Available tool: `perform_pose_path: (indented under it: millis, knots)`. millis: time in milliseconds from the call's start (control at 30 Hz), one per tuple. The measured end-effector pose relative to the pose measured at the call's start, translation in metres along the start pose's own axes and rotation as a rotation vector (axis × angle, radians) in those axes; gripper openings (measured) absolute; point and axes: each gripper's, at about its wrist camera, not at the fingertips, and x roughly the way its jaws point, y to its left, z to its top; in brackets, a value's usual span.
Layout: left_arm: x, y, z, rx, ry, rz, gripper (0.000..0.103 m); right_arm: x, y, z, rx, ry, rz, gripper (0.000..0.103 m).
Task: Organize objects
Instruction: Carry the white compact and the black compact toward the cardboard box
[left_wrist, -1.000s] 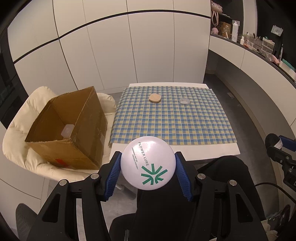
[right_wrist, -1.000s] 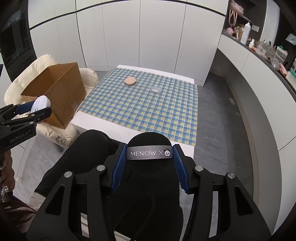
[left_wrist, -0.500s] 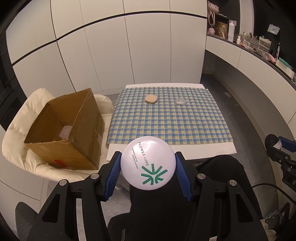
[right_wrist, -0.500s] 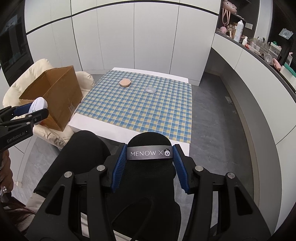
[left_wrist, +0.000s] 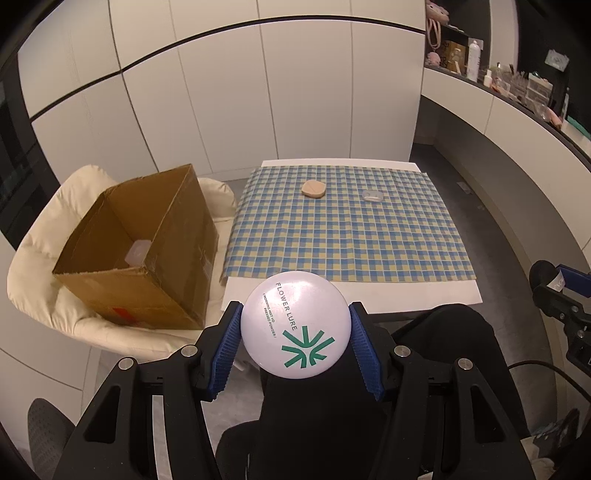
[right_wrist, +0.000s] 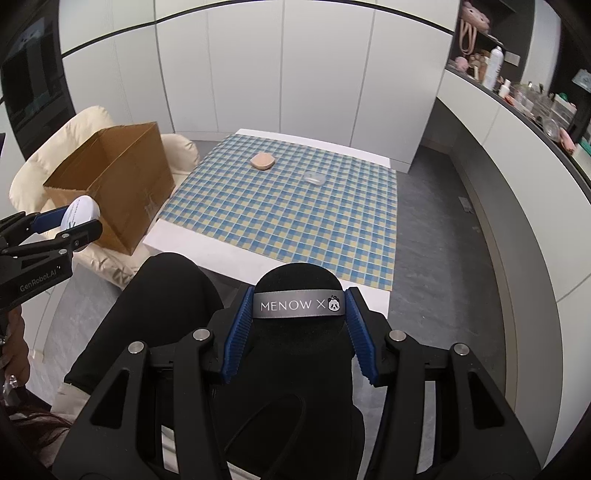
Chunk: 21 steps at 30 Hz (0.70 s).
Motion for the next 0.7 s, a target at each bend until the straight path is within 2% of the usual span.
perform_pose_path:
  millis: [367, 700]
  knots:
    - [0.004, 0.024, -0.008, -0.064, 0.021, 0.036, 0.057, 0.015, 0.022, 0.014, -0.061, 0.009, 0.039, 0.053]
    - [0.0, 0.066, -0.024, -0.151, 0.031, 0.105, 0.057, 0.03, 0.066, 0.024, -0.165, 0.025, 0.099, 0.053]
